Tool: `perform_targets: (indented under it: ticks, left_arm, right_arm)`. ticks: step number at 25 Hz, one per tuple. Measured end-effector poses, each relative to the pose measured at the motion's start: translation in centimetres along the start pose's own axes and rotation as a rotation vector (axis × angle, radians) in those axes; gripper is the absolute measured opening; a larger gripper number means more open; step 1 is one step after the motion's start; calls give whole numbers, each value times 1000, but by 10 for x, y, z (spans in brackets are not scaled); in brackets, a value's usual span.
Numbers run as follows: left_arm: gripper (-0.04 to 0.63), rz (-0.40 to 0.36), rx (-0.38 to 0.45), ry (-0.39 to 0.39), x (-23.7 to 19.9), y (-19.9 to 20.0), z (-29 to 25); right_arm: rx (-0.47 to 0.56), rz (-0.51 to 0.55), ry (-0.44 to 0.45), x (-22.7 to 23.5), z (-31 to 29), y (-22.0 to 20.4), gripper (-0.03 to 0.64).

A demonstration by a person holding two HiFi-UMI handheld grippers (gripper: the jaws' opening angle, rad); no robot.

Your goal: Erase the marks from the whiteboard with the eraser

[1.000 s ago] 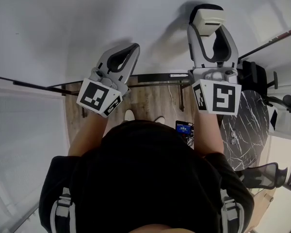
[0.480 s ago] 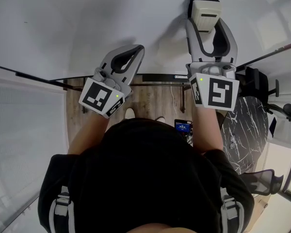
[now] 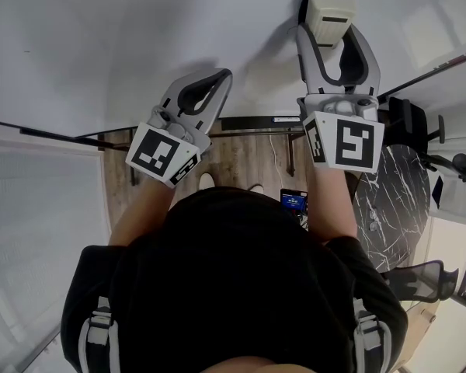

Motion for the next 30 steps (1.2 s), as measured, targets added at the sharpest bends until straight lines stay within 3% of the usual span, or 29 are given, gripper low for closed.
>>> perform_targets:
  ticks: [21, 30]
  left_arm:
    - [5, -12, 7, -46, 19, 3, -27]
    - [5, -7, -2, -71, 21, -2, -37]
  right_arm:
    - [-16, -150, -161, 103, 37, -16, 242]
    - [-32, -167, -208, 129, 43, -28, 244]
Point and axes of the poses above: the fingertips, and each gripper's own axes: z backward along the fingers, x to its right, y out of its top, the point moved 4 cm from there along z, backward along the fingers, and after that the axes turned 12 degrees about -z, right-handed, at the moved point
